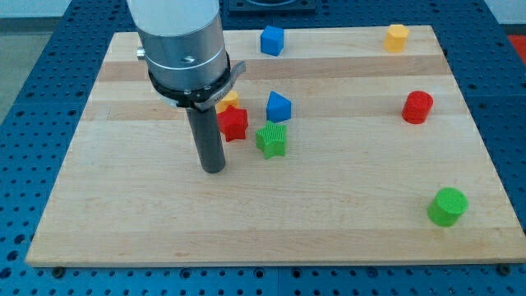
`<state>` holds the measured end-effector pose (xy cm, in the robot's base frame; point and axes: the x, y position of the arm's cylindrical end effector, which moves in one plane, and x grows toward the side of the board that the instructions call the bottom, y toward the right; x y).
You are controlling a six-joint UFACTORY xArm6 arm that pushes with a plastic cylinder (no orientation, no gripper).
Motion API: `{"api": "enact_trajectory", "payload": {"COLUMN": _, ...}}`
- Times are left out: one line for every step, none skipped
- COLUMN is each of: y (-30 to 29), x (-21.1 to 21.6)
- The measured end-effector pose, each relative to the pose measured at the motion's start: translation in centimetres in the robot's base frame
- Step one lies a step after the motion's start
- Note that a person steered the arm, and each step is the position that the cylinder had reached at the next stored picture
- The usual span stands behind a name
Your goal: Point at the green circle
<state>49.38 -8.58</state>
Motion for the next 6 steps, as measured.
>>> {"api": "enact_trajectory", "payload": {"y": 0.0, "x": -0.1}}
{"api": "enact_trajectory", "payload": {"y": 0.5, "x": 1.4}}
{"api": "enact_trajectory", "payload": {"y": 5.5, "x": 3.2}}
{"api": "enact_trajectory", "payload": {"y": 11.0, "x": 6.1}}
{"api": "enact_trajectory", "payload": {"y": 16.6, "x": 9.4}}
{"api": "enact_trajectory", "payload": {"y": 22.1, "x": 10.8}}
